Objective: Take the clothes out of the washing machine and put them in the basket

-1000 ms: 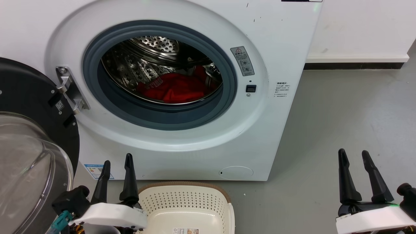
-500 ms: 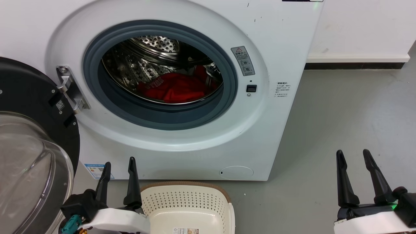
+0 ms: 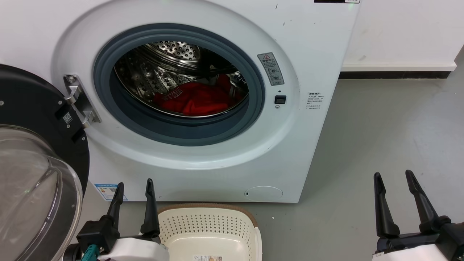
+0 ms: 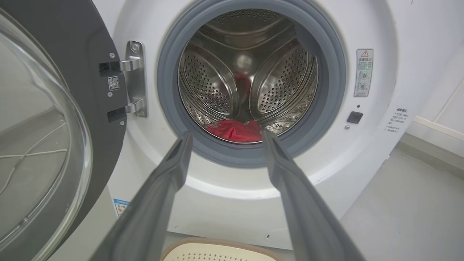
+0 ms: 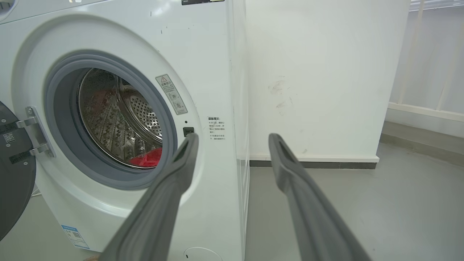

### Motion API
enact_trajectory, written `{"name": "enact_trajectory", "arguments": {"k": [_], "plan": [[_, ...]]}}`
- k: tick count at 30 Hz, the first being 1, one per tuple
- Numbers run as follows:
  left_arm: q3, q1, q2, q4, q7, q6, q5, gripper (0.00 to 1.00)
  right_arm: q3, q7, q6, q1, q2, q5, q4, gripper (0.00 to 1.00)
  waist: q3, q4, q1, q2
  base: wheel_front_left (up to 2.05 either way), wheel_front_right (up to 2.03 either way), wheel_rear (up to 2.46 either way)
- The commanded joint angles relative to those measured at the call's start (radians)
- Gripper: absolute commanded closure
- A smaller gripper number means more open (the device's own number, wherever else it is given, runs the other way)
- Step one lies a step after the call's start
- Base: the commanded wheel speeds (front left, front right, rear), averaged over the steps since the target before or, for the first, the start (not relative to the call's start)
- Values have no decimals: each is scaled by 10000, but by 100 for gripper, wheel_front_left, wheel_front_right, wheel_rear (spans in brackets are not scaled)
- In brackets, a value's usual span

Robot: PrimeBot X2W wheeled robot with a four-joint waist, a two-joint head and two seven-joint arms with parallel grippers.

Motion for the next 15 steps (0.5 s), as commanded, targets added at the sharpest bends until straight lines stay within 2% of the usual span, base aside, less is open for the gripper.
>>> {"name": "enact_trajectory", "arguments": {"k": [1,15], "plan": [[-15,98,20,-55,-80,31,174,0,0,-88,-3,93,9,-201,-103,0,-8,6,0,-1,0,0,0],[-81,318,22,-116,-372,75,1255,0,-83,-374,-5,394,12,-1047,-60,0,-41,16,0,-1,0,0,0]]}}
